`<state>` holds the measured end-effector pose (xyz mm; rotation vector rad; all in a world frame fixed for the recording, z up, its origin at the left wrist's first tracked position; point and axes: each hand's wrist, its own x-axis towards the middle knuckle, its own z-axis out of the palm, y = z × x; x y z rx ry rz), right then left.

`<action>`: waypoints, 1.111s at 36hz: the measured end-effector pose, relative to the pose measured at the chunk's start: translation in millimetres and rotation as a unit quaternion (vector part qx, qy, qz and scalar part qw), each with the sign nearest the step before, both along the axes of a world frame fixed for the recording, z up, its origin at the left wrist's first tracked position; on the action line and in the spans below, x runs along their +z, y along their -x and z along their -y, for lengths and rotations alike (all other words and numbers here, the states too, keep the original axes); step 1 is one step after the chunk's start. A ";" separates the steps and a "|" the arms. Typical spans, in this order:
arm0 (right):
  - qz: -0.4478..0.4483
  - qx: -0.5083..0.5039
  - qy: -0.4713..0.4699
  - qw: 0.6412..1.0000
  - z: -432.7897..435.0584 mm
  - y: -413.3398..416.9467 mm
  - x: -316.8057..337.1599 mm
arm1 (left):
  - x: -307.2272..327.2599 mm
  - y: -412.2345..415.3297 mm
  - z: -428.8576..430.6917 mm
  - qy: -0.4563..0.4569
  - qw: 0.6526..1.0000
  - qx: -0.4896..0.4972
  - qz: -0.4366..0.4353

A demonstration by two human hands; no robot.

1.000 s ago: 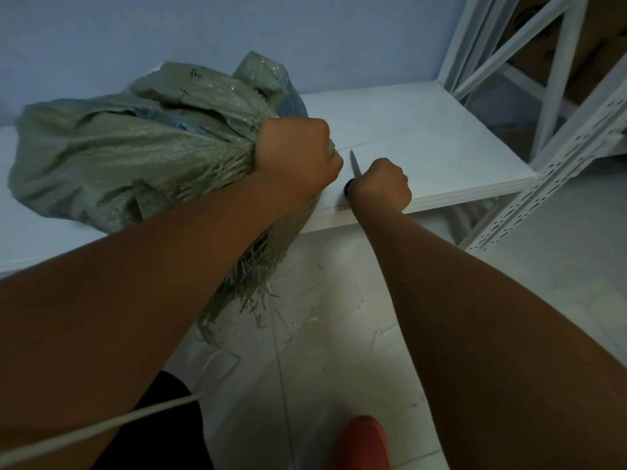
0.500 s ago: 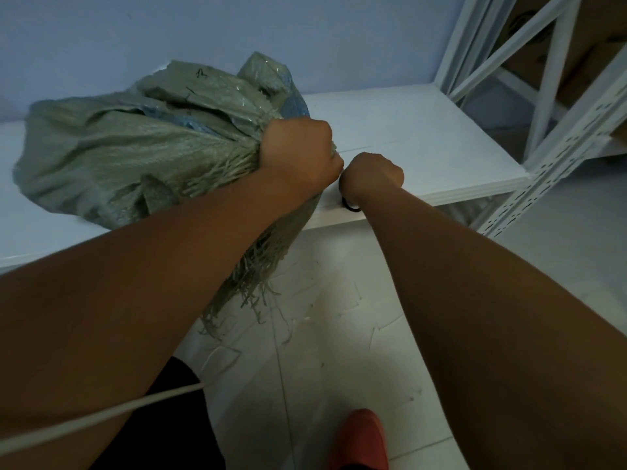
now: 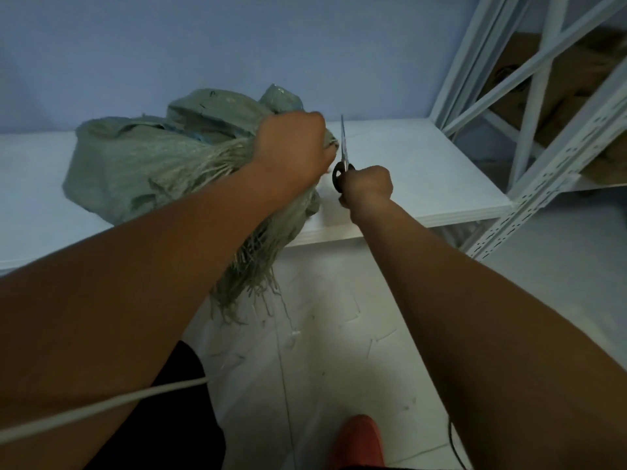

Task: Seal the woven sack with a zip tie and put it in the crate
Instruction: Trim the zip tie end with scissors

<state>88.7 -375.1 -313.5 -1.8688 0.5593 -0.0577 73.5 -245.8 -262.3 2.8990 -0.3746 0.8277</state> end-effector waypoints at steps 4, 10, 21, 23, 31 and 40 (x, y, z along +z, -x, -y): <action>0.048 -0.001 -0.058 0.997 -19.7 7.7 36.3 | 21.3 14.1 -16.5 0.072 0.997 -0.011 0.001; 0.113 0.033 -0.079 0.990 -56.2 24.0 81.0 | 55.8 40.8 -54.3 0.178 0.984 -0.001 0.004; 0.193 0.103 -0.063 0.974 -144.9 74.4 136.4 | 99.9 103.9 -171.8 0.341 0.936 0.084 -0.026; 0.205 0.124 -0.052 0.969 -160.3 85.7 142.8 | 104.7 114.9 -188.6 0.356 0.929 0.097 -0.025; 0.207 0.192 -0.088 0.955 -216.3 125.2 156.9 | 116.6 150.8 -247.1 0.405 0.901 0.144 -0.050; 0.146 0.233 -0.186 0.943 -249.2 160.1 149.4 | 110.2 171.2 -286.2 0.438 0.879 0.176 -0.071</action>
